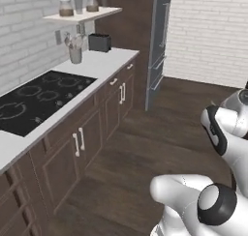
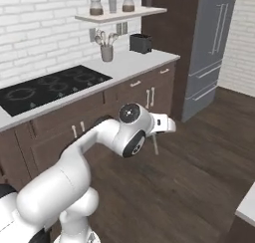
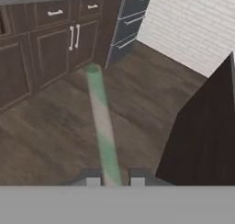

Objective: Take a straw from the drawer in front and place it inside the glass cup on the dining counter.

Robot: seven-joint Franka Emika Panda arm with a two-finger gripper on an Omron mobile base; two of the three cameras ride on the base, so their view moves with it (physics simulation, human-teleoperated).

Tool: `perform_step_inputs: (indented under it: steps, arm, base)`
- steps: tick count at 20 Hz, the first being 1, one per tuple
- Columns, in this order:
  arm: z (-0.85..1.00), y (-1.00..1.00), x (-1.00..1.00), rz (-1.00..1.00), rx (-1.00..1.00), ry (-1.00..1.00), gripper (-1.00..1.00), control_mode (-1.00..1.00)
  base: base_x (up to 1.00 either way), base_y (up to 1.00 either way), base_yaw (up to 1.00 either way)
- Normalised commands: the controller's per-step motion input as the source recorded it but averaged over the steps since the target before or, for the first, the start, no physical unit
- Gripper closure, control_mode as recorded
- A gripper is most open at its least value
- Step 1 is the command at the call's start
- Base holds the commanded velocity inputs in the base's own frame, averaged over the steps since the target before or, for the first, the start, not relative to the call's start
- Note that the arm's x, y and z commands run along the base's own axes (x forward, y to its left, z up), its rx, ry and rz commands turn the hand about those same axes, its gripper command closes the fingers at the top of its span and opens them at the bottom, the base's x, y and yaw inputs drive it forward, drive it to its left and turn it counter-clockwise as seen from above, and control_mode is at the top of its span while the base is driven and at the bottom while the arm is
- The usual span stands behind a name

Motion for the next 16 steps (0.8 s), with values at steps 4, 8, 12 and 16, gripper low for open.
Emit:
perform_step_inputs:
  steps: [4,8,12,16]
  arm:
    - [0.00,0.00,0.00,0.00,0.00,0.00,1.00,1.00]
    - [0.00,0.00,0.00,0.00,0.00,0.00,1.00,1.00]
    - [0.00,0.00,0.00,0.00,0.00,0.00,1.00,1.00]
    - [0.00,0.00,0.00,0.00,0.00,0.00,1.00,1.00]
  base:
    - [0.98,-0.02,-0.22]
    - [1.00,0.00,-0.31]
    - [1.00,0.03,-0.39]
    - [1.00,0.13,-0.42]
